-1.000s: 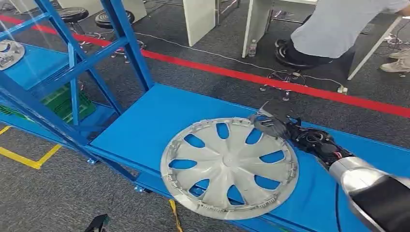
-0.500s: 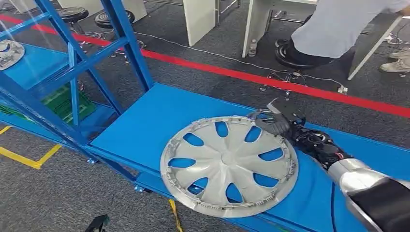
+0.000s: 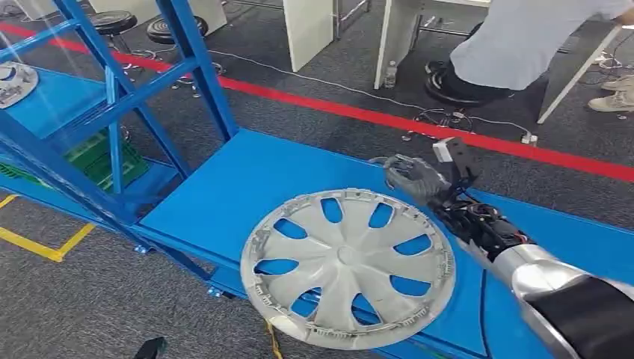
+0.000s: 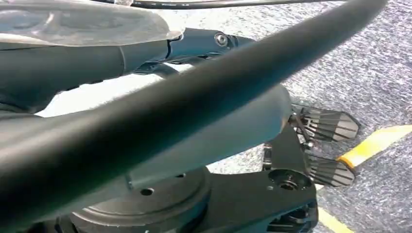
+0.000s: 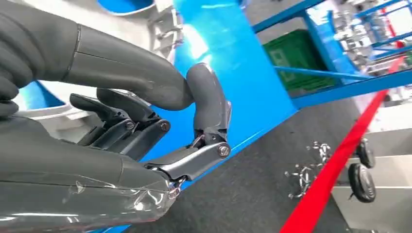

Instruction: Take the parts from the cabinet and place them on the table.

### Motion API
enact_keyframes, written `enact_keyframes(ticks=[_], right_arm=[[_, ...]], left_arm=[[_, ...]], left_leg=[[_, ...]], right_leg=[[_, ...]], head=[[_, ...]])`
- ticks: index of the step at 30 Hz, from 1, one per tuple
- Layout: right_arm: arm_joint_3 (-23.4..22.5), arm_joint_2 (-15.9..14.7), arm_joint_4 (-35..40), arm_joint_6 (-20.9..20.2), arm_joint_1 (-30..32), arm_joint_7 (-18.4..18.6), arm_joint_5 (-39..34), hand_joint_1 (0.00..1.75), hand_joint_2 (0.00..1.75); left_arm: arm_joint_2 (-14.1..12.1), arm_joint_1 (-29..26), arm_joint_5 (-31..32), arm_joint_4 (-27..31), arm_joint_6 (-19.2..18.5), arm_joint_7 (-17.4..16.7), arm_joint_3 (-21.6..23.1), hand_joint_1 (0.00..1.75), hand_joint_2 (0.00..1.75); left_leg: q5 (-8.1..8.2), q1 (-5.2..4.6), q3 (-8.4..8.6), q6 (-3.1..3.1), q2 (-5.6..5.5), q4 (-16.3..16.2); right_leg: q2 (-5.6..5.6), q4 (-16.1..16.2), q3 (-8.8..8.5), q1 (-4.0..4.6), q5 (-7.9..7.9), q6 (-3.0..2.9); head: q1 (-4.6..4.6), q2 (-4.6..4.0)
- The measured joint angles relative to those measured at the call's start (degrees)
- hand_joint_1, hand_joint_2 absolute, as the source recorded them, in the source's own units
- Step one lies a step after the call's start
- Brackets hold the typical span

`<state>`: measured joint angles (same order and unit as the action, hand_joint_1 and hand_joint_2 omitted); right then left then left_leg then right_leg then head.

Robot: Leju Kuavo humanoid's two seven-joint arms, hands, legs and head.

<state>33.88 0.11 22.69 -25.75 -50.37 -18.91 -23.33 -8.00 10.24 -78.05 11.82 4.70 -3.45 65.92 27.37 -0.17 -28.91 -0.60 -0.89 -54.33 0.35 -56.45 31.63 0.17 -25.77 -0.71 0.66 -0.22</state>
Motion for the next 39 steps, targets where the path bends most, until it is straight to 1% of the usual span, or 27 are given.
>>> enact_keyframes(ticks=[5,7,10,14,17,18,19,20,22,24,26,33,39], right_arm=[[-0.94,0.63,0.13,-2.29,-0.06,-0.24,-6.75,1.75,1.75],[-0.94,0.79,0.57,-2.45,-0.18,-0.33,-8.17,1.75,1.75],[-0.76,1.03,1.16,-1.77,-0.56,-0.2,-7.54,1.75,1.75],[0.52,1.09,1.49,1.68,-1.05,-0.13,-2.86,1.75,1.75],[1.4,1.09,1.68,2.45,-1.29,-0.15,-2.14,1.75,1.75],[1.75,1.09,1.81,2.47,-1.36,-0.15,-2.01,1.69,1.75],[1.99,1.09,1.88,2.52,-1.41,-0.15,-2.01,0.49,1.75],[2.19,1.09,1.95,2.71,-1.42,-0.13,-1.77,0.0,1.75],[3.06,1.09,1.95,4.23,-1.66,0.06,0.41,0.0,1.75],[4.61,1.09,1.95,6.77,-2.28,0.85,5.05,0.0,1.75],[5.94,1.07,1.95,7.65,-2.9,1.18,7.06,0.0,1.75],[8.92,1.07,1.95,8.2,-3.97,1.33,7.68,0.0,1.75],[10.23,1.07,1.95,8.22,-4.22,1.38,7.68,0.0,1.75]], left_arm=[[-0.02,-0.21,-0.15,0.0,0.13,0.11,0.0,0.0,0.0],[-0.04,-0.22,-0.22,0.0,0.2,0.15,0.0,0.0,0.0],[-0.04,-0.22,-0.24,0.0,0.2,0.17,0.0,0.0,0.0],[-0.07,-0.24,-0.35,0.0,0.2,0.2,0.0,0.0,0.0],[-0.07,-0.26,-0.37,0.0,0.2,0.2,0.0,0.0,0.0],[-0.07,-0.27,-0.37,0.0,0.2,0.2,0.0,0.0,0.0],[-0.09,-0.28,-0.37,0.0,0.2,0.2,0.0,0.0,0.0],[-0.09,-0.28,-0.37,0.0,0.2,0.2,0.0,0.0,0.0],[-0.09,-0.31,-0.39,0.0,0.2,0.2,0.0,0.0,0.0],[-0.15,-0.31,-0.39,0.0,0.2,0.26,0.0,0.0,0.0],[-0.24,-0.3,-0.39,0.0,0.2,0.35,0.0,0.0,0.0],[-0.39,-0.32,-0.39,0.0,0.2,0.35,0.0,0.0,0.0],[-0.42,-0.32,-0.39,0.0,0.2,0.37,0.0,0.0,0.0]], left_leg=[[0.0,0.0,0.0,0.0,0.0,-0.01],[0.0,0.0,0.0,0.0,0.0,0.0],[0.0,0.0,0.0,0.0,0.0,0.0],[0.0,0.0,0.0,0.0,0.0,0.0],[0.0,0.0,0.0,0.0,0.0,0.0],[0.0,0.0,0.0,0.0,0.0,0.0],[0.0,0.0,0.0,0.0,0.0,0.0],[0.0,0.0,0.0,0.0,0.0,0.0],[0.0,0.0,0.0,0.0,0.0,0.0],[0.0,0.0,0.0,0.0,0.01,0.0],[0.0,0.0,0.01,0.0,0.01,-0.01],[0.0,0.0,0.01,0.0,0.01,0.0],[0.0,0.0,0.01,0.0,0.01,-0.01]], right_leg=[[0.0,0.0,0.0,-0.01,0.0,0.0],[0.0,0.0,0.0,-0.01,0.0,0.0],[0.0,0.0,0.0,0.0,0.0,0.0],[0.0,0.0,0.0,0.0,0.0,0.0],[0.0,0.0,0.0,0.0,0.0,0.0],[0.0,0.0,0.0,0.0,0.0,0.0],[0.0,0.0,0.0,0.0,0.0,0.0],[0.0,0.0,0.0,0.0,0.0,0.0],[0.0,0.0,0.0,0.0,0.0,0.0],[0.02,0.0,0.0,0.0,0.0,0.0],[0.02,0.0,0.01,0.0,0.0,0.0],[0.02,0.0,0.01,0.0,0.0,0.0],[0.01,0.0,0.01,0.0,0.0,0.0]], head=[[-0.04,0.0],[-0.04,0.0],[0.02,0.0],[0.04,0.0],[0.02,0.0],[0.0,0.0],[0.02,0.0],[0.02,0.0],[0.0,0.0],[0.0,0.0],[0.0,0.0],[0.0,0.0],[0.0,0.0]])
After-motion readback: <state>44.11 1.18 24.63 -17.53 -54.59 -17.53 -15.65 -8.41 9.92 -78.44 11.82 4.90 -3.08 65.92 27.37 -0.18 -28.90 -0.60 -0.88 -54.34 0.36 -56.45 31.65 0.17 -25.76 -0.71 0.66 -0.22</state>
